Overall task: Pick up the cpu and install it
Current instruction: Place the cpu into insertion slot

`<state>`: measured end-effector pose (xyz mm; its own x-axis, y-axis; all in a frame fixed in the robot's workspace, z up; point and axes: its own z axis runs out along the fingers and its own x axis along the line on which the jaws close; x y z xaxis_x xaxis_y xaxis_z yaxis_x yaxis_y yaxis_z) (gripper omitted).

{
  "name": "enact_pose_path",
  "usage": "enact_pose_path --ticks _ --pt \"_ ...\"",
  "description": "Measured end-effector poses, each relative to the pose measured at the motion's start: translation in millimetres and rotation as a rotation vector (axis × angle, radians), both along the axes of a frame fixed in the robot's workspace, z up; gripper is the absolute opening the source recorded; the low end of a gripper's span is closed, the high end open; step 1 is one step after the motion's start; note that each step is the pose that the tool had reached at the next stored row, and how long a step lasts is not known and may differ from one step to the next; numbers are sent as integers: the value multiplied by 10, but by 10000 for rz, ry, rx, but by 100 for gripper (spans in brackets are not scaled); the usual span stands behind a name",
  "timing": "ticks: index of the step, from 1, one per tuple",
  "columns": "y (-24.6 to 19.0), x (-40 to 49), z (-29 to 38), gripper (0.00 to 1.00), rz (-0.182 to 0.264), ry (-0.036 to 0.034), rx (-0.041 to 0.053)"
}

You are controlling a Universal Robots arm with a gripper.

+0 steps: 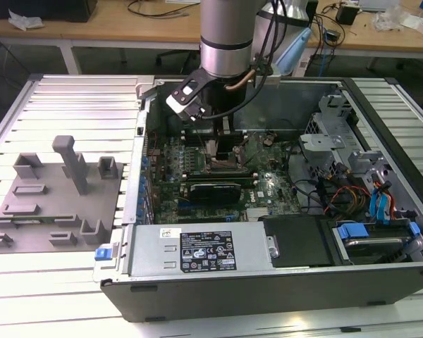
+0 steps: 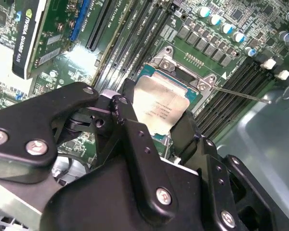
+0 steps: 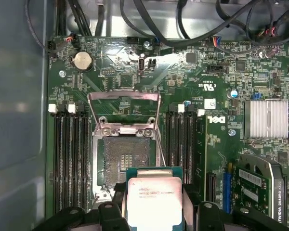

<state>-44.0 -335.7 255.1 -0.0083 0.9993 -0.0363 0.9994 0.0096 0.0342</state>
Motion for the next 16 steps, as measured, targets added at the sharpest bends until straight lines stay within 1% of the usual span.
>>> enact_pose_path --ticks 1,2,4,5,7,9,13,16 --pt "3 0 -3 55 0 -3 -70" --pt "5 0 -8 55 1 -3 -227" --pt "14 0 -26 55 1 -3 -355" --pt "30 1 -37 55 2 -3 -379" --pt "78 9 -50 55 2 -3 -399" --pt "104 25 -60 55 3 -3 -400" --pt "132 51 -80 55 2 -4 -400" --pt "146 72 -116 55 1 -3 -405"
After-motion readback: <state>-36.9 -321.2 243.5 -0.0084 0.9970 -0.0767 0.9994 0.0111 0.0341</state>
